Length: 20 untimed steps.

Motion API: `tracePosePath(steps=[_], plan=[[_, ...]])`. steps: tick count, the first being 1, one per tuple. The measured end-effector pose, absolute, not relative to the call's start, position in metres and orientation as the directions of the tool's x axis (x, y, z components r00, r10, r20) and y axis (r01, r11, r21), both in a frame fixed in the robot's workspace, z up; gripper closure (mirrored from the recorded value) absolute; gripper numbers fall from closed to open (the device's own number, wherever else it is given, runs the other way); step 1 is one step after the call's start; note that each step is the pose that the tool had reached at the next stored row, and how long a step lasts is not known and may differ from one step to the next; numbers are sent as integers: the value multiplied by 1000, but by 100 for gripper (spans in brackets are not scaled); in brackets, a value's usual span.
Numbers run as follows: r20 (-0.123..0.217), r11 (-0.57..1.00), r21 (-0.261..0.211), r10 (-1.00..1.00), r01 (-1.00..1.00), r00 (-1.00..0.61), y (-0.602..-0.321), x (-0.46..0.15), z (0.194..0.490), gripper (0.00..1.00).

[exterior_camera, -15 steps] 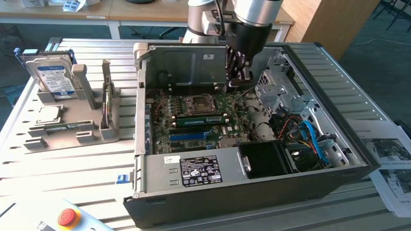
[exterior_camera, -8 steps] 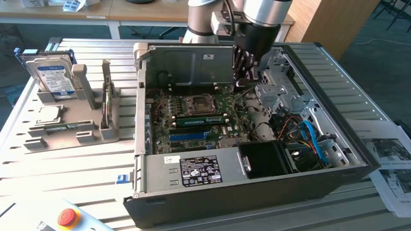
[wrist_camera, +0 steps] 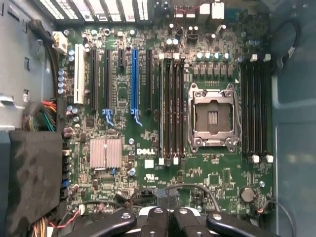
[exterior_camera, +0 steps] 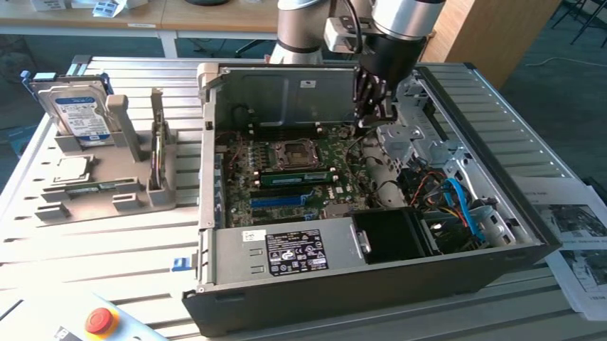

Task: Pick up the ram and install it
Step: 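Press down the ram until it locks into place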

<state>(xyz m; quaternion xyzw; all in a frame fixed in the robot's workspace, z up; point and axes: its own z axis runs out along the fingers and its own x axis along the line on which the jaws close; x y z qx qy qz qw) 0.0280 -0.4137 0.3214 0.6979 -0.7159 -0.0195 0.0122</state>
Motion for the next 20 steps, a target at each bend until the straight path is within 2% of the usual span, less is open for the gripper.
tracePosePath(steps=[20], plan=[[-10,25,42,-1000,-999,-26,-414,7,320,90]])
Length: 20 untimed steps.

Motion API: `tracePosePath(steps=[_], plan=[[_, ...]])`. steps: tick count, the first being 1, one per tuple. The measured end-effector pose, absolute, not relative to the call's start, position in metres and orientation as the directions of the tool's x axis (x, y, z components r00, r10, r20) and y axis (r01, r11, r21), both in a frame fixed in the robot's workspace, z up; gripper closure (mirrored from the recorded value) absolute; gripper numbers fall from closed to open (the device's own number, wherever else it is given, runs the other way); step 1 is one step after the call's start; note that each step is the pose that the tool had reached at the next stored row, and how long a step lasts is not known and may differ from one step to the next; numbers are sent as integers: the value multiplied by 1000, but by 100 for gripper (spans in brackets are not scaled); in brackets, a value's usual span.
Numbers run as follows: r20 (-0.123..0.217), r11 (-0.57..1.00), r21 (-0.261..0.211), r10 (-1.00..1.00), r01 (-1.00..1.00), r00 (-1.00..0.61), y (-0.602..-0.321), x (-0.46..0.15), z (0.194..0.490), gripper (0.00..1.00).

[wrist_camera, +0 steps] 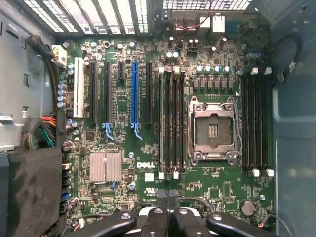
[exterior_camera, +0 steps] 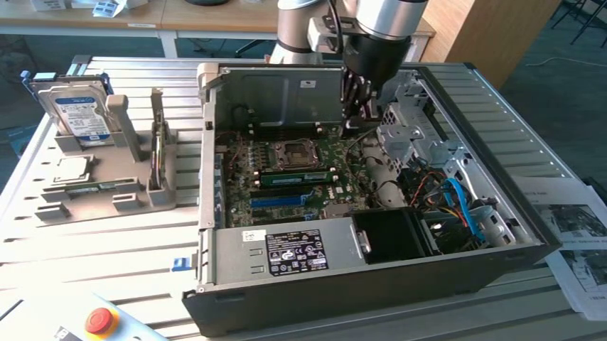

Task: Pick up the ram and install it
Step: 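Press down the ram until it locks into place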

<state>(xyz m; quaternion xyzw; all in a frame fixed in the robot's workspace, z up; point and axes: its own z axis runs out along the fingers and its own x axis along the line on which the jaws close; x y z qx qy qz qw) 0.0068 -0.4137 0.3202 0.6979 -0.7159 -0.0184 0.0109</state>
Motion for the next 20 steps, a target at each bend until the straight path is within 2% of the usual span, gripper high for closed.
tracePosePath(steps=[20], plan=[[-10,25,40,-1000,-999,-26,-414,7,298,90]])
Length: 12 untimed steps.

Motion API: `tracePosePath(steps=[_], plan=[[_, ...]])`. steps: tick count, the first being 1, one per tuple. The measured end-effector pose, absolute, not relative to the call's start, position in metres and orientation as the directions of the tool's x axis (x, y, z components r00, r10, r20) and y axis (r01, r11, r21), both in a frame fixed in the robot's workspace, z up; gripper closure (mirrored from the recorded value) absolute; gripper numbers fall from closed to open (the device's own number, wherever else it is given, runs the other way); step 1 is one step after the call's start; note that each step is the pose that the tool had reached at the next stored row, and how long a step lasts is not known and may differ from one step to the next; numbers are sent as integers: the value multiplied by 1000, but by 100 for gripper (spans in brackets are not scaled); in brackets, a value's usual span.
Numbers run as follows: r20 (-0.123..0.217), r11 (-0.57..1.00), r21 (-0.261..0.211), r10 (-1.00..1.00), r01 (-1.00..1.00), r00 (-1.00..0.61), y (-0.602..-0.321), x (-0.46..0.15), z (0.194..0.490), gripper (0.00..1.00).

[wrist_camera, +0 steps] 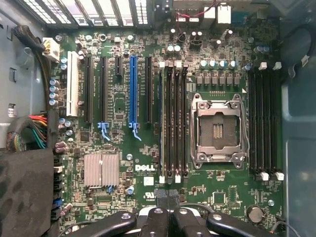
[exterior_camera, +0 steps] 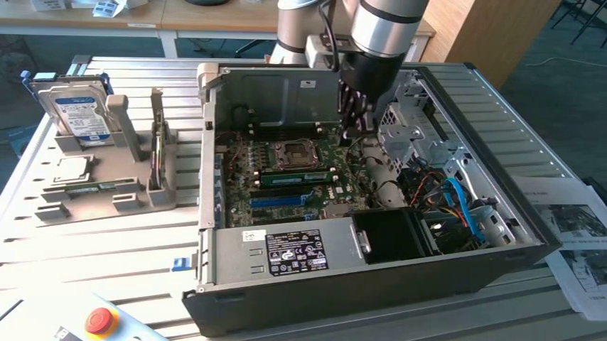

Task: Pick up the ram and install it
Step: 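Press down the ram until it locks into place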

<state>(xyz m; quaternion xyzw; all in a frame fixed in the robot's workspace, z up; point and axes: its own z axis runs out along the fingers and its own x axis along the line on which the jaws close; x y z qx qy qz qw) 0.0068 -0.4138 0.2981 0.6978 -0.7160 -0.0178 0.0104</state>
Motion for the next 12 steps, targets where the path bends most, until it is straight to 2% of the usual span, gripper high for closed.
tracePosePath(steps=[12], plan=[[-10,27,38,-1000,-999,-27,-414,7,278,90]])
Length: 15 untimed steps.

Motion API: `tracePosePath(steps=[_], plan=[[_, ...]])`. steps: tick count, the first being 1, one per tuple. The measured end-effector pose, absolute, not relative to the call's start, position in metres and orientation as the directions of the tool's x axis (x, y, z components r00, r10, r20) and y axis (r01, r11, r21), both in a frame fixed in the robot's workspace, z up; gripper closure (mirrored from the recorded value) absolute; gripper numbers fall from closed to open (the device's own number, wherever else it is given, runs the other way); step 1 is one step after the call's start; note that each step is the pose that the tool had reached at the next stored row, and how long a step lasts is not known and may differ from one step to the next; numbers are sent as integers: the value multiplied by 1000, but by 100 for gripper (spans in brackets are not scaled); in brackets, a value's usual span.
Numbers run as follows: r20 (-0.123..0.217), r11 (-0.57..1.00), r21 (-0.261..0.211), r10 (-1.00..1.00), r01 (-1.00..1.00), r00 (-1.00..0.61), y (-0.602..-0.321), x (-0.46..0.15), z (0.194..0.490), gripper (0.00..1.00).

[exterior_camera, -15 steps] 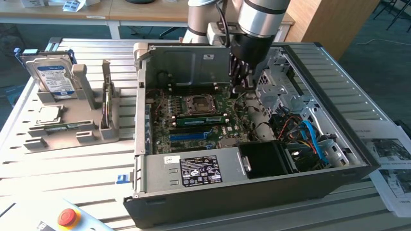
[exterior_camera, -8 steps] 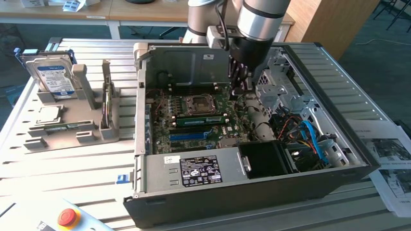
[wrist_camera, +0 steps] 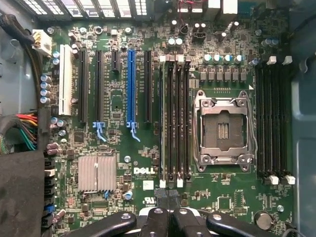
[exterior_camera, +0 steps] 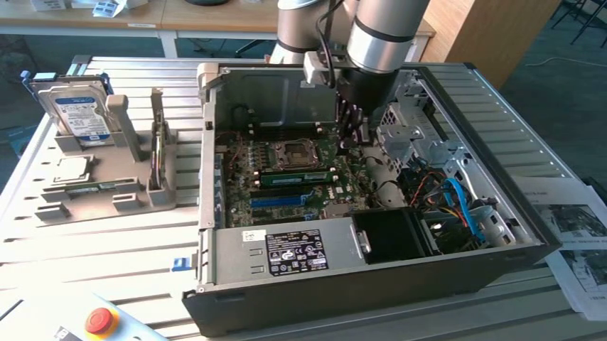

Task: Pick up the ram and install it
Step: 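Press down the ram until it locks into place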

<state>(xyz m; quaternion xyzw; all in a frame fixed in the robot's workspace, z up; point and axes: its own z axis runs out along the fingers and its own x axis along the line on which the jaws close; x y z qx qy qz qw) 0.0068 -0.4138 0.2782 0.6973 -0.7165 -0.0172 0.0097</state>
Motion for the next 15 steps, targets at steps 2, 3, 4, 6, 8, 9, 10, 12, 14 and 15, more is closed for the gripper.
tracePosePath(steps=[2,3,4,6,8,9,10,12,14,15], plan=[[-10,27,38,-1000,-999,-28,-414,7,274,90],[-10,27,38,-1000,-999,-28,-414,7,274,90],[-10,27,38,-1000,-999,-28,-414,7,274,90],[-10,27,38,-1000,-999,-28,-414,7,274,90],[-10,27,38,-1000,-999,-28,-414,7,274,90],[-10,27,38,-1000,-999,-28,-414,7,274,90],[-10,27,38,-1000,-999,-27,-414,7,274,90],[-10,27,38,-1000,-999,-28,-414,7,273,90],[-10,27,38,-1000,-999,-28,-414,7,273,90],[-10,27,38,-1000,-999,-28,-414,7,272,90]])
